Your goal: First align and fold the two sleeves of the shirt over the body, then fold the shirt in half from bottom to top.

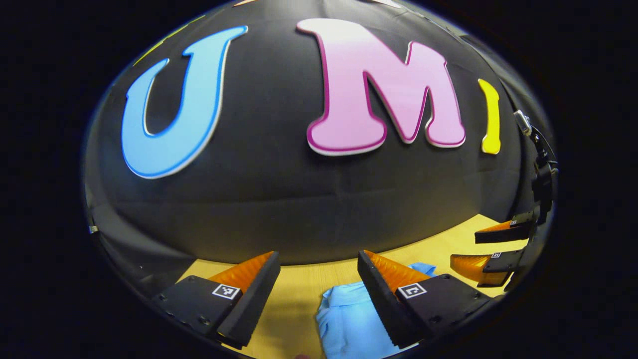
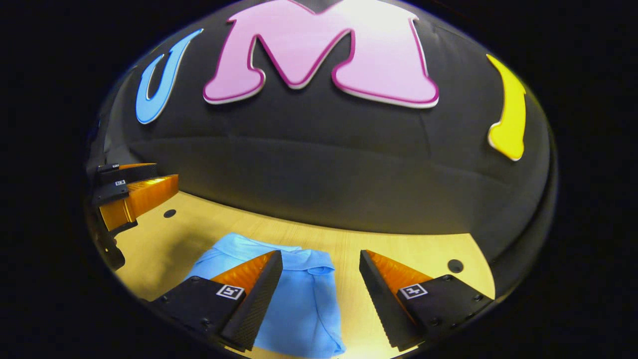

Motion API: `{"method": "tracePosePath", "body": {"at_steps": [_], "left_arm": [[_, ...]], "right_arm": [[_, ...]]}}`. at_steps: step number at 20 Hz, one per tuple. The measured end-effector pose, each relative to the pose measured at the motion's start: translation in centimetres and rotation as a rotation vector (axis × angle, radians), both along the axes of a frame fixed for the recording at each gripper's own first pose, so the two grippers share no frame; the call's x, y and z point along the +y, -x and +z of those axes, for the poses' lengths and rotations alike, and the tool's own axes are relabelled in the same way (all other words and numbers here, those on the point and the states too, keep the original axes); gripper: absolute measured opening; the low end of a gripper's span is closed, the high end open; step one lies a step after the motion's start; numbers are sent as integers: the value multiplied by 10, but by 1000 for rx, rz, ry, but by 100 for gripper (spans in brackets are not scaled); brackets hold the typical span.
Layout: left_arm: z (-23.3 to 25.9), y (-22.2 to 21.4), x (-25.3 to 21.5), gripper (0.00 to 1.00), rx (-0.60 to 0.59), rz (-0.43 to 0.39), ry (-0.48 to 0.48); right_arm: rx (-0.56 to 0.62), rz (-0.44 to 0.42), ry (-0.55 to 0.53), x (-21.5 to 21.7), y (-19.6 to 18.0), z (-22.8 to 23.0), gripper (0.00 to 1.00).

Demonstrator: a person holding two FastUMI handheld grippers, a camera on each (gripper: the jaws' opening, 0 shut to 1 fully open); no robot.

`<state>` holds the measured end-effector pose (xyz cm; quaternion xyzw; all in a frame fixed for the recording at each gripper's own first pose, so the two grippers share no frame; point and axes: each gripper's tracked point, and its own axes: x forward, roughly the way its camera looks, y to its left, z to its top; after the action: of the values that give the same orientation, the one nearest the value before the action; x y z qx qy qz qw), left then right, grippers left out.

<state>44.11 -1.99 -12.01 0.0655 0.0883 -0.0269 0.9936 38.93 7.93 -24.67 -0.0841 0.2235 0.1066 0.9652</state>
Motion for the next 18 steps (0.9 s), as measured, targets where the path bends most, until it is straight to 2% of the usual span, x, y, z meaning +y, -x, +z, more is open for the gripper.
{"method": "tracePosePath", "body": {"at_steps": [8, 13, 16, 18], "left_arm": [[104, 129, -2, 99, -97, -71, 63], [146, 210, 1, 99, -134, -100, 73], [161, 258, 8, 98, -151, -104, 64], [167, 291, 9, 98, -147, -107, 77]], "right_arm": [[-174, -73, -8, -15, 101, 148, 97], [-191, -95, -20, -11, 174, 193, 97], [-197, -131, -81, -8, 216, 212, 97], [-182, -127, -80, -7, 244, 222, 97]]}}
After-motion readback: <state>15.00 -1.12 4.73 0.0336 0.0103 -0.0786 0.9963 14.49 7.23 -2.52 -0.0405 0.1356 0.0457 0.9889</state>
